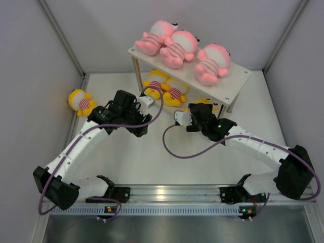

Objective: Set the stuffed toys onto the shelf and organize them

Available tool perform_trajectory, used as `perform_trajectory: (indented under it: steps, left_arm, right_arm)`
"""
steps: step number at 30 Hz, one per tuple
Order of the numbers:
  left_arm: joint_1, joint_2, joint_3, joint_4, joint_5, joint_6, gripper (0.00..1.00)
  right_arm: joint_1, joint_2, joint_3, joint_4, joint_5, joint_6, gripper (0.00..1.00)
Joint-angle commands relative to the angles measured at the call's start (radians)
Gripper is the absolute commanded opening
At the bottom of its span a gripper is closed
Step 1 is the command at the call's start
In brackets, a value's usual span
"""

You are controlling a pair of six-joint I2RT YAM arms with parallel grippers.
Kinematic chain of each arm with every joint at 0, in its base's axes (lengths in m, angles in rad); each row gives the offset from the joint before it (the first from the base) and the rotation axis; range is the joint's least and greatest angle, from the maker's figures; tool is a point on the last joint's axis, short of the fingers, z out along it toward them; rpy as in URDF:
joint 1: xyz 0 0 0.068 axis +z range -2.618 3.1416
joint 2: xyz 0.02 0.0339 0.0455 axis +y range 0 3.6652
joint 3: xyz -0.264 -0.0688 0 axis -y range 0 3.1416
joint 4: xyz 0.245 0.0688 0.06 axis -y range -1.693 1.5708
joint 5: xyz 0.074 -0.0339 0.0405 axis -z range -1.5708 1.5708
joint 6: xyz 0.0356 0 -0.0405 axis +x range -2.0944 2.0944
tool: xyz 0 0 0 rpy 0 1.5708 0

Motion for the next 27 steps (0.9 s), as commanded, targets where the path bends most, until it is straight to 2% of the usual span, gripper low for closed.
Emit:
perform_trajectory:
  steps: [1,5,10,13,15,21,27]
  left_arm:
    - [0.003,-0.023,0.02,-0.003,0.014,0.005,0.61]
    - [0.005,-0.021,0.015,-0.002,0.017,0.008,0.61]
    - [0.006,-0.024,0.031,-0.002,-0.006,0.008,0.61]
    - [0.017,-0.03,0.028,-0.002,-0.075,0.018,0.61]
    - [0.026,-0.037,0.006,-0.002,-0.112,0.021,0.62]
    - [0.121,-0.044,-0.073,0.009,-0.127,0.051,0.64]
    - [0.31,-0.004,-0.132,0.079,-0.095,0.094,0.63]
  right_arm:
    - [0.066,-0.031,0.098,-0.202,-0.017,0.102,0.75]
    - [0.13,-0.031,0.243,-0.351,-0.082,0.235,0.76]
    - [0.213,0.032,0.333,-0.273,-0.129,0.369,0.83]
    - [0.187,0.133,0.386,-0.283,-0.077,0.449,0.84]
    - [0.164,0.194,0.429,-0.352,-0.057,0.526,0.85]
    - [0.135,0.219,0.385,-0.365,-0.037,0.648,0.88]
    - [0.083,0.303,0.365,-0.334,-0.022,0.682,0.84]
